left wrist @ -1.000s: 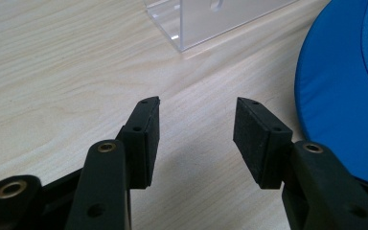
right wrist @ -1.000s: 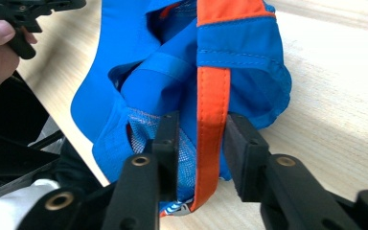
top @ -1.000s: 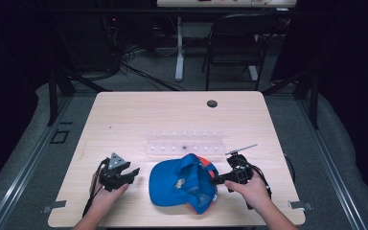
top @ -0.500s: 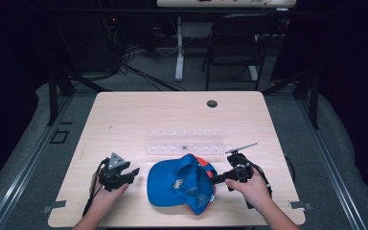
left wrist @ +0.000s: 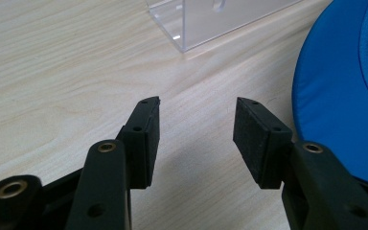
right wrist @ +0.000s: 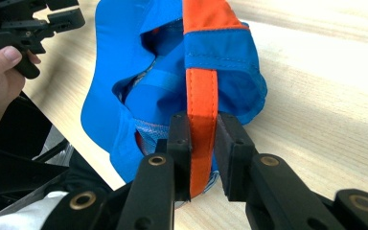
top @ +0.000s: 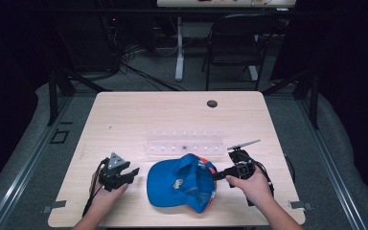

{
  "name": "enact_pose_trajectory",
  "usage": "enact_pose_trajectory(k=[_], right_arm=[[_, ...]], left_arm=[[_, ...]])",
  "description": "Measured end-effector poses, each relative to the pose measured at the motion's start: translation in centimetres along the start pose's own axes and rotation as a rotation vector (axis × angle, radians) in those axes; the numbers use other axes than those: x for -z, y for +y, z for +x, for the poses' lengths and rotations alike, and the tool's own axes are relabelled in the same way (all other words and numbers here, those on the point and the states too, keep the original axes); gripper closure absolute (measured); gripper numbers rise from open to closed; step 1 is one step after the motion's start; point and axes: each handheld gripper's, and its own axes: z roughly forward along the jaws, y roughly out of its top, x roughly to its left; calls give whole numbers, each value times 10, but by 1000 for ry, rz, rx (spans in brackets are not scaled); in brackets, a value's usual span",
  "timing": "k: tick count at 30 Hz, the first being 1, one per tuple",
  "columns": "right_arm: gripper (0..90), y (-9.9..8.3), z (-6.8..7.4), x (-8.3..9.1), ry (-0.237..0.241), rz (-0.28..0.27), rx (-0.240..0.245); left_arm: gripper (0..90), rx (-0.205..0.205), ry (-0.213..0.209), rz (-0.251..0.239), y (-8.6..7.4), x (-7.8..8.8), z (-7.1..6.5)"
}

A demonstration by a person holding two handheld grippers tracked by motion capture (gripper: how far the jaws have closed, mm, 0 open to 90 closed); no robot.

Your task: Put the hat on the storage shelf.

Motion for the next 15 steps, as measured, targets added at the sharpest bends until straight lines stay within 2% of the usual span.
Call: enact_pose_trajectory(k=[4,5,9,10,11,15], right_arm=[[777,2,3,5,-7,-19,-19],[777,3,3,7,-2,-2,-9],[778,7,5,13,-17,4,-10],[778,7,6,13,-27,-10,-24],[779,8,7,15,-34,13,-15],[779,12,9,19,-59,28,-33]], left_arm=[[526,-1,0,0,0,0,0],[526,0,1,0,0,0,0],[526,-1,0,0,0,0,0],[526,-1,0,0,0,0,0],[525,-1,0,0,0,0,0],[525,-3,-2,0,0,0,0]])
